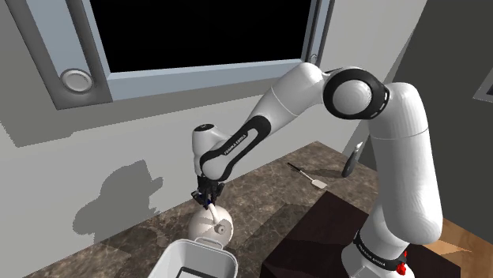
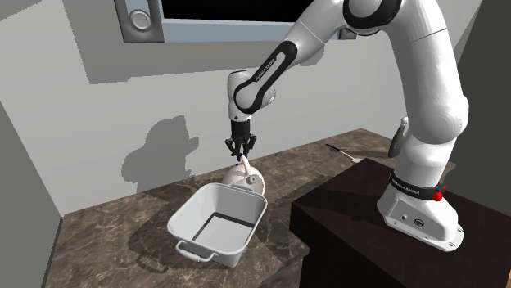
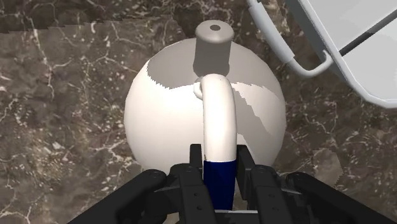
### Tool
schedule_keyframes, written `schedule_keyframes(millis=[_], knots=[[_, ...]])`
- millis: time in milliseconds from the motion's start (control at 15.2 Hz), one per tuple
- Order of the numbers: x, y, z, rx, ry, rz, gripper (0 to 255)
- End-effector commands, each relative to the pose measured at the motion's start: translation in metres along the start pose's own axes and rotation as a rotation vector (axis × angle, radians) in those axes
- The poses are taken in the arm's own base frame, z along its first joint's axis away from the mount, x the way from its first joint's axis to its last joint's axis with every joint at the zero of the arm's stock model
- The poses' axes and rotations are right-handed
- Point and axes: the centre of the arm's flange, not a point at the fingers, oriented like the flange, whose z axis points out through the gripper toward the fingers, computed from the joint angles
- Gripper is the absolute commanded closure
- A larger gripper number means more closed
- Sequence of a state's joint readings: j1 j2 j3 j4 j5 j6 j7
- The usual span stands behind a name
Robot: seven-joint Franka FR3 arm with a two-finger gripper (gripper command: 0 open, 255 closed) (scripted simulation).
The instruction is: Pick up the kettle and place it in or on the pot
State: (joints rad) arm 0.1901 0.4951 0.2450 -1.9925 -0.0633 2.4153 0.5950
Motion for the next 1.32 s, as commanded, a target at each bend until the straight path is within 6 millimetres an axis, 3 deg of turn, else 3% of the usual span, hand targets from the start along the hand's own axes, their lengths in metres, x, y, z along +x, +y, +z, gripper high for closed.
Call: schedule_keyframes(millis=[0, 1254], knots=[[-0.001, 0.000, -0.011, 0.001, 0.001, 0.000, 255], [-0.009, -0.003, -0.111, 0.001, 0.001, 0.000, 255]])
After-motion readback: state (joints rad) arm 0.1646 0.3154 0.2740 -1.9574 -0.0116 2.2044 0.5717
